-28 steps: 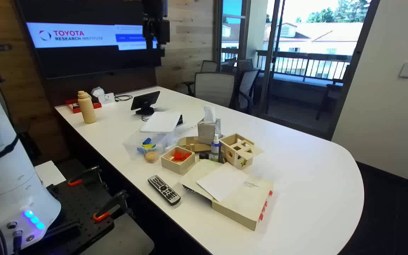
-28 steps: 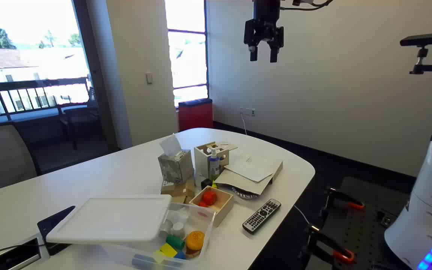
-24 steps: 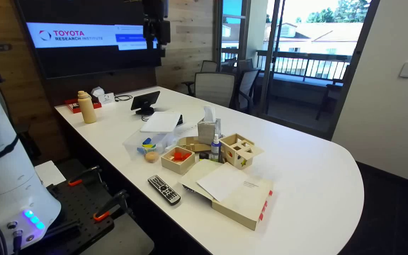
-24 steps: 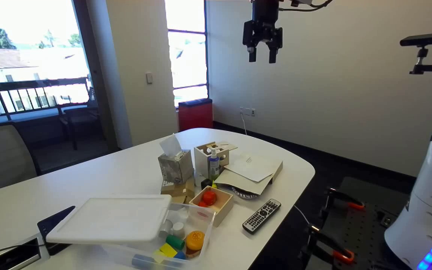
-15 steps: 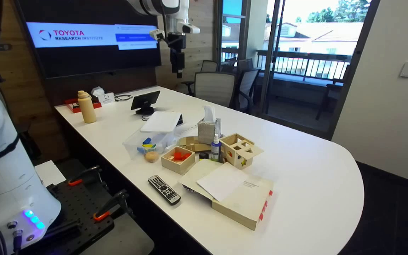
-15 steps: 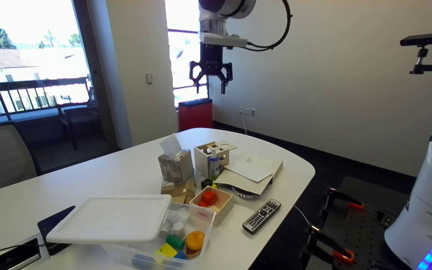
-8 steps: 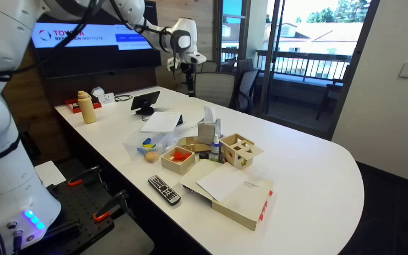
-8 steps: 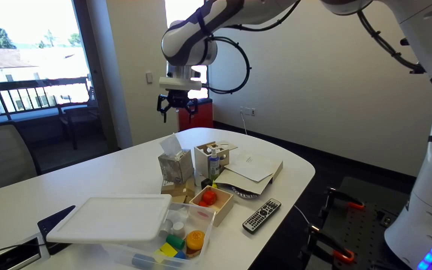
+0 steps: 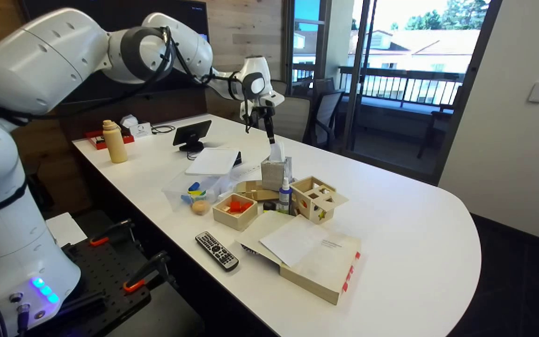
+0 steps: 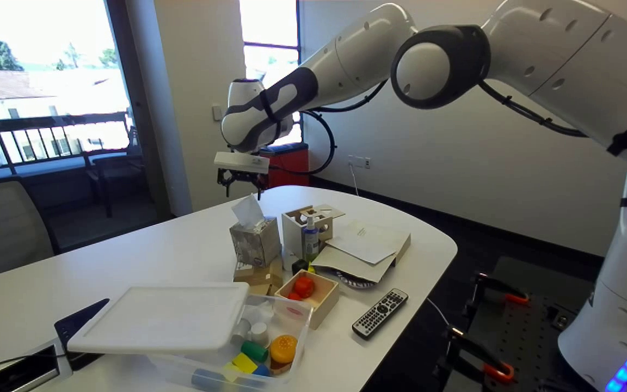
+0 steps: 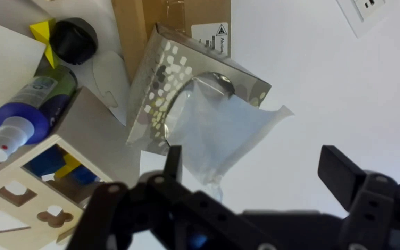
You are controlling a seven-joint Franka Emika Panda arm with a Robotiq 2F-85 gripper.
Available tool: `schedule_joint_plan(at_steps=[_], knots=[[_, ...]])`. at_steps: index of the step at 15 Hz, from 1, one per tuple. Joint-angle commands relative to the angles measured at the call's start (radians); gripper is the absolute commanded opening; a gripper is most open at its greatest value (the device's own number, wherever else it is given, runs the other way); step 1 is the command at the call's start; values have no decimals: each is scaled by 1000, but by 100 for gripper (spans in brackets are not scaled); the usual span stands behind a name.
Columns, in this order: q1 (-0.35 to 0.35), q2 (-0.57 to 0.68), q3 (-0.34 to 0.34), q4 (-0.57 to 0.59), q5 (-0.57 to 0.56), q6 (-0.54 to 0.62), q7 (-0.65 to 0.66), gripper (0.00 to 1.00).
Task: Pick up the wipe and clean the remote
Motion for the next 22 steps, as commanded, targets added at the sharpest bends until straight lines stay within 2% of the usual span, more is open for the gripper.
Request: schedule_joint_plan(at_steps=[1, 2, 11, 13, 18, 22], knots=[[-1, 127, -32, 193, -20, -42, 65, 75], [-3, 148, -39, 217, -23, -48, 73, 74], [-24, 221, -42, 352, -22, -157, 132, 3], [-30, 196, -31, 351, -14, -192, 140, 0], [-27, 117, -44, 352, 7, -323, 151, 0], [-23, 44, -46, 350, 3, -387, 161, 0]])
